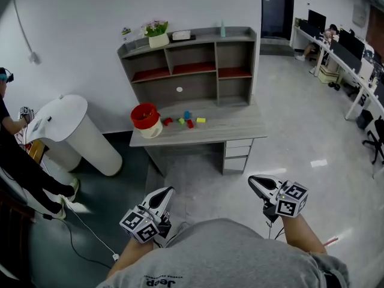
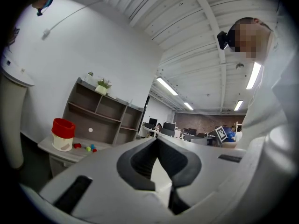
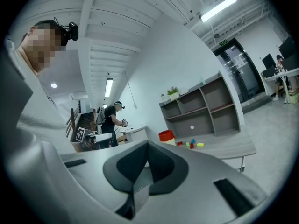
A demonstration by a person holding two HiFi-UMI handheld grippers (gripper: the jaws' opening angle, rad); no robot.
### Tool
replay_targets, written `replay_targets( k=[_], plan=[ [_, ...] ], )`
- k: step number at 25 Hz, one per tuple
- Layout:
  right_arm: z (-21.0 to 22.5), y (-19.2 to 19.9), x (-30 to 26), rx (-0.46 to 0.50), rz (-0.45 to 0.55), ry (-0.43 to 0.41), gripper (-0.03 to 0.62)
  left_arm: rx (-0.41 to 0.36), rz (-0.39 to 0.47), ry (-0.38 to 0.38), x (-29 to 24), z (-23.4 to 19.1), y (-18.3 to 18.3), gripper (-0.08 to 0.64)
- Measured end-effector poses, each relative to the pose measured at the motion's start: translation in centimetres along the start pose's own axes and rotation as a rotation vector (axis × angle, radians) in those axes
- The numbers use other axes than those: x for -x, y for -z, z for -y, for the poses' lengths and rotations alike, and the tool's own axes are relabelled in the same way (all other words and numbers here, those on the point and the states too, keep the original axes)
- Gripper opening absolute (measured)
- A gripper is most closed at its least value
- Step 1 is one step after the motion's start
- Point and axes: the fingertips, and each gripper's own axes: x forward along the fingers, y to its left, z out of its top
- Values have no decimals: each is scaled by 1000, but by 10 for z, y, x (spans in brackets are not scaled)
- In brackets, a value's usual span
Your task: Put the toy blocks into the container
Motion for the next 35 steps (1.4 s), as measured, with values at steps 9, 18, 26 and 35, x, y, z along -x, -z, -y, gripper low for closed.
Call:
replay_targets(
  k=[9,18,26,35],
  plan=[
    [28,-18,-130,44,-25,43,17,25,7,47,-21,-137,-15,11],
    [51,-75,-303,69,2,86,18,-12,4,123,-44,-306,-84,11],
    [99,-79,-380,57,-62,147,18,24,-28,143,-79,-393,-95,11],
    [217,-77,-421,45,-131,137,20,27,-65,117,-176,-435,-80,11]
  ],
)
